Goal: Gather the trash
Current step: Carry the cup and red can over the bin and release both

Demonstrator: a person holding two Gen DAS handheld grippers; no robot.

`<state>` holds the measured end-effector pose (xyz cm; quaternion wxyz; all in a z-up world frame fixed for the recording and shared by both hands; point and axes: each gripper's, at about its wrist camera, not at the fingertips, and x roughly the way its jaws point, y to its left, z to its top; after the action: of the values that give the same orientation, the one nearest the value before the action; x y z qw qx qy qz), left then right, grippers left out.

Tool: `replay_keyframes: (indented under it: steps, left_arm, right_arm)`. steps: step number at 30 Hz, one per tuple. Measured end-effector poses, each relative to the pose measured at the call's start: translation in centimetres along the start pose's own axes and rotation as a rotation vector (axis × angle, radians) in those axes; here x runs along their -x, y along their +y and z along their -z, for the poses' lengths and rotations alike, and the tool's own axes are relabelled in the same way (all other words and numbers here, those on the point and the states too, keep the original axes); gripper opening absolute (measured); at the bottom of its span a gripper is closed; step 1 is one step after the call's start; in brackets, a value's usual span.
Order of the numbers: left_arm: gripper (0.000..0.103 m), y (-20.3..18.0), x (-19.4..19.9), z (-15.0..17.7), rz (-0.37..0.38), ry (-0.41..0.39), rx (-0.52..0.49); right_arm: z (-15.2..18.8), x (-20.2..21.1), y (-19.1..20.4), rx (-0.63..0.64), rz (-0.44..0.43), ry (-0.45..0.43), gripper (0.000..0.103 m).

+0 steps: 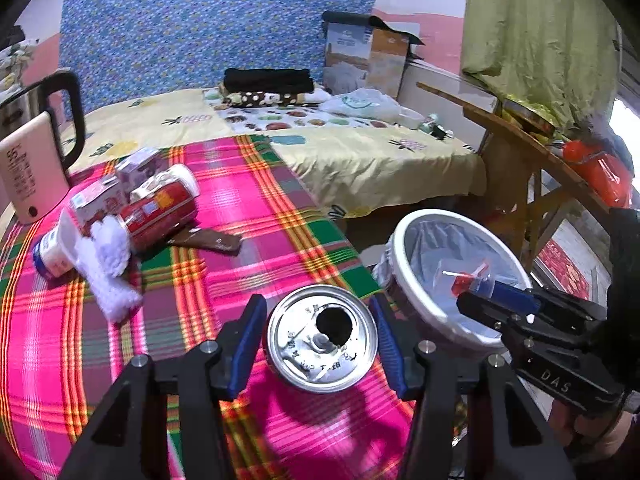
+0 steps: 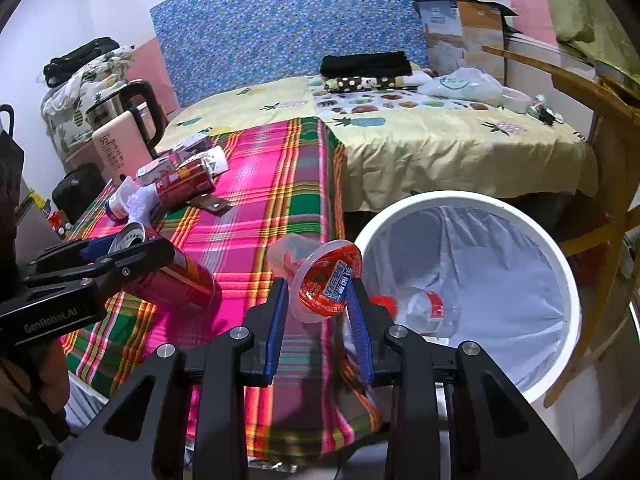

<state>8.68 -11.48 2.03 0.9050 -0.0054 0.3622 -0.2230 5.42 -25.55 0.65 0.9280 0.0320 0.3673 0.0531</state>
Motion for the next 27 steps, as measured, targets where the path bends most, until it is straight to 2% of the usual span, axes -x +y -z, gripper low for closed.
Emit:
replay_keyframes:
  steps: [17, 27]
  left_arm:
    - [0.055, -7.8, -2.5, -4.4, 0.173, -0.027, -0.102]
    - [0.055, -11.1, -5.4, -4.7, 0.256, 0.029, -0.116]
  right_arm:
    - [0.7, 2.2, -5.7, -0.107, 0.132, -0.026, 0.031]
    - [1.8, 2.4, -8.4, -0.158, 0.184, 0.000, 0.031]
